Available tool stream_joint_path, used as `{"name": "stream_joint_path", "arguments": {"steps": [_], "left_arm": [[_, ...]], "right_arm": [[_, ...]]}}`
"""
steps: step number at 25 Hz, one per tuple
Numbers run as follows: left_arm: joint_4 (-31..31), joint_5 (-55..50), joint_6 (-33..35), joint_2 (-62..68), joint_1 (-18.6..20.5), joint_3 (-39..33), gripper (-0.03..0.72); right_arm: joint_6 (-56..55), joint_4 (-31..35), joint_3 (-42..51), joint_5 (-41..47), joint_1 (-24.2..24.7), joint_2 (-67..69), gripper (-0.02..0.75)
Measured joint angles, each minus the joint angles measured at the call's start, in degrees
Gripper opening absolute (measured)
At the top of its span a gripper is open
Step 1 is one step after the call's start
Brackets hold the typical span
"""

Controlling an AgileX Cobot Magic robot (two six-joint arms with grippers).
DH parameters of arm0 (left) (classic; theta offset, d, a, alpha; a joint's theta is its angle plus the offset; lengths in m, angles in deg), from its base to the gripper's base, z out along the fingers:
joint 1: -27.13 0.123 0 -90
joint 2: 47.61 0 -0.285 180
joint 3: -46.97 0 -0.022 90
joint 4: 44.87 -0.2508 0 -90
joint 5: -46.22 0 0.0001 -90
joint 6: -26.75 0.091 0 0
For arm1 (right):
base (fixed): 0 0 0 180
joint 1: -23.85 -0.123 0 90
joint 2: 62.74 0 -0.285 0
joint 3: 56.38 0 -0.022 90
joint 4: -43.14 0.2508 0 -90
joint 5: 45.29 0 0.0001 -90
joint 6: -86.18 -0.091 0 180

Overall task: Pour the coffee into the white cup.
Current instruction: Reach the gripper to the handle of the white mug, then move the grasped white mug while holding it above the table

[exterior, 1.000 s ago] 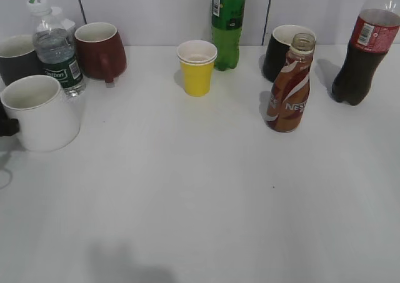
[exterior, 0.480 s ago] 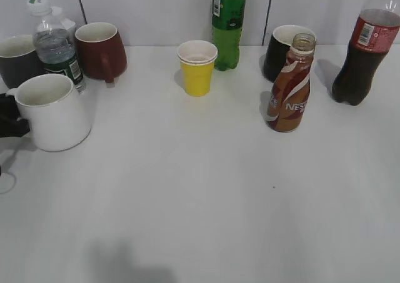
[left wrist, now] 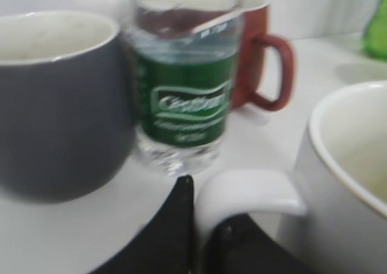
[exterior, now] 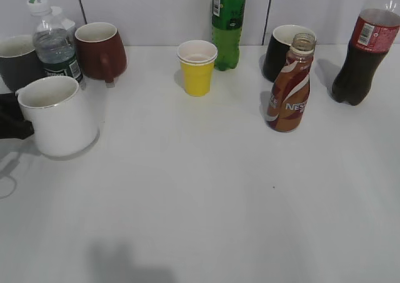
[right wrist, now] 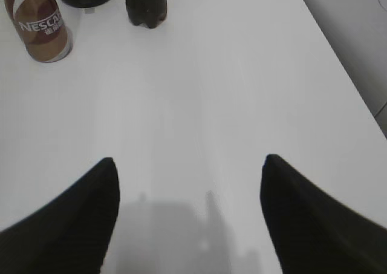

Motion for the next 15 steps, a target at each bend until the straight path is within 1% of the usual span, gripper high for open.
{"name": "stream_joint_path", "arguments": {"steps": [3,6,9,12,15], "left_arm": [[-2.2,0.1,-1.9,-2.9,0.0,0.0,0.036],[-5.7,0.4,-5.8,-5.2,0.0,1.1,0.036],[-15.3,0.6,-12.6,-5.6,-0.2,5.1,0.036],[-22.3,0.4,-18.1,-5.6,-2.5,9.5,0.036],[-26.2,-0.1,-21.3,-5.5,-6.7,13.3,0.036]], "right_arm": [[0.0,0.0,0.0,0.0,0.0,0.0,0.57],[0.0,0.0,0.0,0.0,0.0,0.0,0.57],[0.0,0.0,0.0,0.0,0.0,0.0,0.57],[0.0,0.0,0.0,0.0,0.0,0.0,0.57],[0.0,0.0,0.0,0.0,0.0,0.0,0.57]]}}
